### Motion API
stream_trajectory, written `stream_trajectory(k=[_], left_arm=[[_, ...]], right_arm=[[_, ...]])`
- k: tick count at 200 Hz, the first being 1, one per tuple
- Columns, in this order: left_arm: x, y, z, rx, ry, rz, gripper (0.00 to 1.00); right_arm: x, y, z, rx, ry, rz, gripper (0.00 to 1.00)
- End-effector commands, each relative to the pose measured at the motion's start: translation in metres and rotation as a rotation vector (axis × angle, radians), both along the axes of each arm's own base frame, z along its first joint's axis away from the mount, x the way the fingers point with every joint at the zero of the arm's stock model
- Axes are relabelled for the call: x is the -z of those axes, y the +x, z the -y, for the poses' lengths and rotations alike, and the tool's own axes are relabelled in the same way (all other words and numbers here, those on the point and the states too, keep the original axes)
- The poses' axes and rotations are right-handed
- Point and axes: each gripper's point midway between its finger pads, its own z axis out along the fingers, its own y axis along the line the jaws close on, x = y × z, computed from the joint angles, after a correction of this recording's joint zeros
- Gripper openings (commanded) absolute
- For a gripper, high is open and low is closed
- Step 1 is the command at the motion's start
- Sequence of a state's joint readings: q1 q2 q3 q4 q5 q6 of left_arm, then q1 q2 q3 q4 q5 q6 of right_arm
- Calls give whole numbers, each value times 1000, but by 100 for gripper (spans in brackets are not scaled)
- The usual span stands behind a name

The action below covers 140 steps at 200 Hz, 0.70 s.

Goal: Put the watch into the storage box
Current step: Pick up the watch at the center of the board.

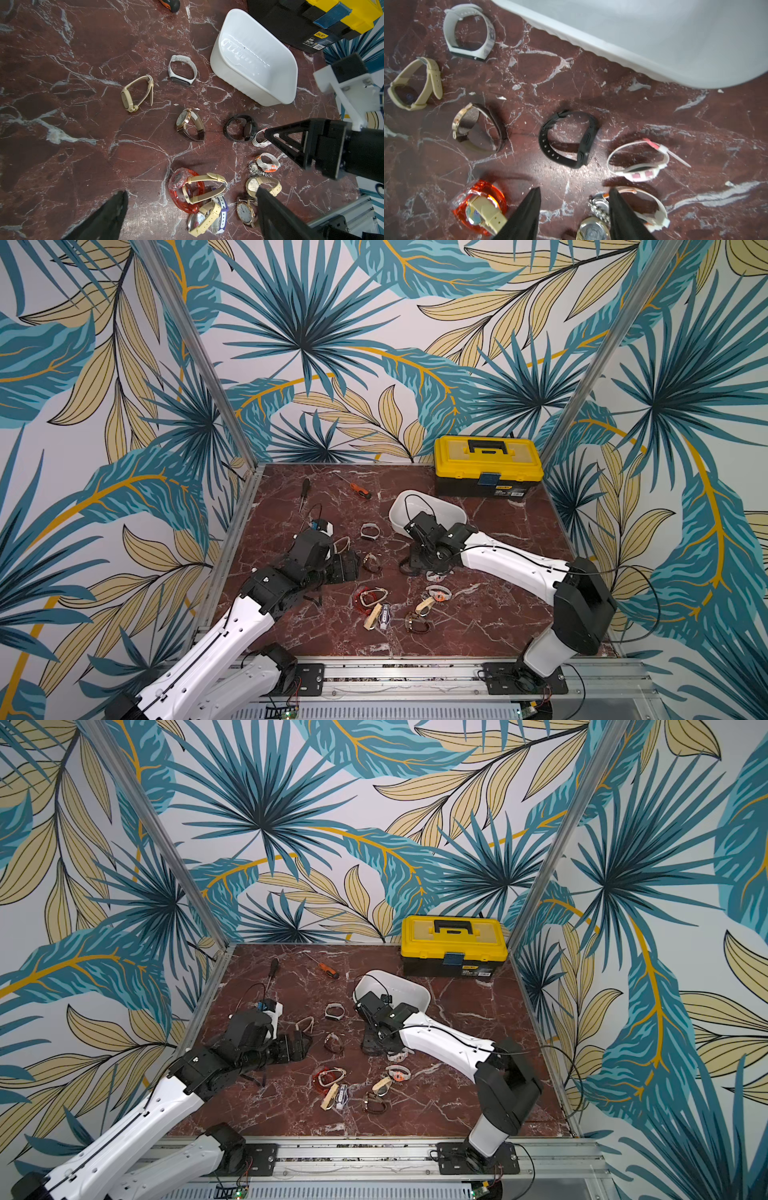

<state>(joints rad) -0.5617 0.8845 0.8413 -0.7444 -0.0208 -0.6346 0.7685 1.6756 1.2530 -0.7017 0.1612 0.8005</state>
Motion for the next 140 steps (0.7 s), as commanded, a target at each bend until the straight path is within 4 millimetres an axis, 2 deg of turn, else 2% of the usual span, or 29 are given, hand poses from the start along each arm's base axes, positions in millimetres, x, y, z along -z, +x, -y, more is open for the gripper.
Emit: stream_trajectory(k=[1, 36, 140], left_arm=[[5, 0, 0, 17, 10, 13, 100], [8, -1, 1, 22, 13, 13, 100], [16, 0, -1, 15, 30, 2, 99]], right_arm=[[13, 3, 7, -2, -91, -19, 51], [28, 10, 3, -9, -136, -50, 49], [52, 17, 8, -18, -238, -74, 41]])
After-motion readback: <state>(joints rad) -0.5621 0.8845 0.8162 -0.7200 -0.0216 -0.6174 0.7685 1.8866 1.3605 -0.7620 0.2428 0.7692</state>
